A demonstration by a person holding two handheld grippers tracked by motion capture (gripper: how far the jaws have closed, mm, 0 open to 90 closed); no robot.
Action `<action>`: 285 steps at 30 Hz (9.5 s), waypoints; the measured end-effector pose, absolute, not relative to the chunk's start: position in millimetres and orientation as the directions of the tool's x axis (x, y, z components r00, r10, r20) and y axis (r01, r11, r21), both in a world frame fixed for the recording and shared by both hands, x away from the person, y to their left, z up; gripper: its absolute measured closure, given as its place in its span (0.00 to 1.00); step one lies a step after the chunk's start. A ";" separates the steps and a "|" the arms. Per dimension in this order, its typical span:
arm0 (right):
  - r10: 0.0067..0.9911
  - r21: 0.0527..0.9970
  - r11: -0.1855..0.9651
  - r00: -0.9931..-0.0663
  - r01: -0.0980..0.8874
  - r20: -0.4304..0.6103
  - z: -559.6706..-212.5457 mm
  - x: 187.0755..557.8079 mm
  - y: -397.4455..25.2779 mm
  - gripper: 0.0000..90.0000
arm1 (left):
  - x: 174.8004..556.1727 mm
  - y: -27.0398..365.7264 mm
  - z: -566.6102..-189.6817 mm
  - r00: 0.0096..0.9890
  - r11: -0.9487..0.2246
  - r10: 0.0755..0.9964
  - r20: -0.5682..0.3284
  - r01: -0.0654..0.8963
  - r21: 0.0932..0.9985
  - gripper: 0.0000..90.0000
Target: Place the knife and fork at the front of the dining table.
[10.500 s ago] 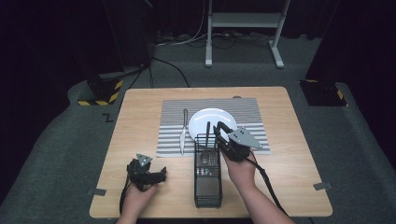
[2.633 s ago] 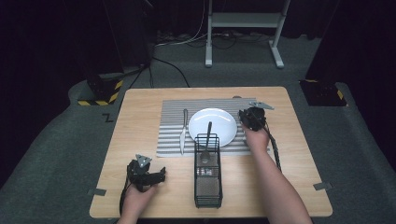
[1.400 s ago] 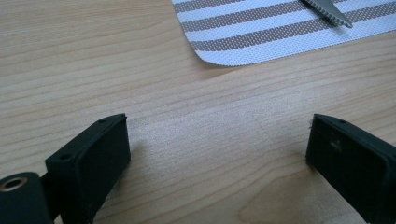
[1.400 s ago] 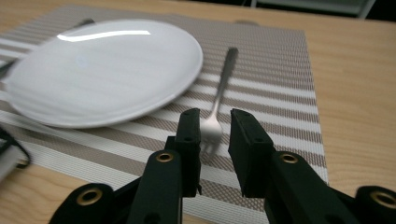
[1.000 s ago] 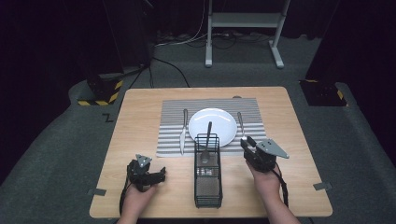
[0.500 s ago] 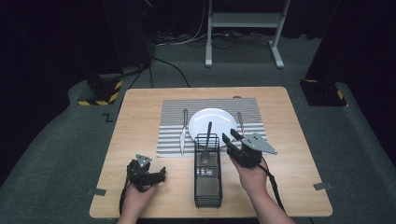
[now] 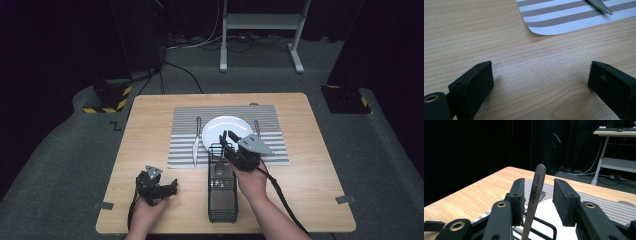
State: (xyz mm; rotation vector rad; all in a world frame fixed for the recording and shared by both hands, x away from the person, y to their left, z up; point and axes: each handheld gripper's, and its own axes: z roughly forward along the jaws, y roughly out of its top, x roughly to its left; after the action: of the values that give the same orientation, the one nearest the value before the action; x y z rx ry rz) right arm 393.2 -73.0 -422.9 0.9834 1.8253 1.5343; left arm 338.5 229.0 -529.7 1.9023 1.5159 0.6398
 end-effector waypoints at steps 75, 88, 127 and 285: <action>0.817 0.989 -0.050 -0.575 -0.137 -0.038 -327.1 340.7 -134.6 0.97 | 338.5 229.1 -529.7 0.227 -0.154 0.974 -0.005 0.675 0.721 0.07; 0.881 0.998 -0.007 -0.472 -0.065 -0.024 -361.4 360.5 -184.2 0.97 | 338.5 229.1 -529.7 0.227 -0.154 0.974 -0.005 0.676 0.721 0.07; 0.939 0.983 0.001 -0.339 0.186 0.064 -436.5 447.9 -228.3 0.97 | 338.4 229.1 -529.7 0.227 -0.153 0.974 -0.005 0.675 0.721 0.07; 0.950 0.828 0.185 -0.311 0.529 -0.015 -500.3 448.5 -246.0 0.41 | 337.2 229.2 -529.5 0.214 -0.142 0.977 -0.007 0.673 0.726 0.10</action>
State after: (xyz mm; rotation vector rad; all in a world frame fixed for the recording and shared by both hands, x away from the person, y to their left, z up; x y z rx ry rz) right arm 448.5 -246.0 -500.3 1.3825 1.9218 1.0076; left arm 337.2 229.2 -529.5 1.8874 1.5243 0.6478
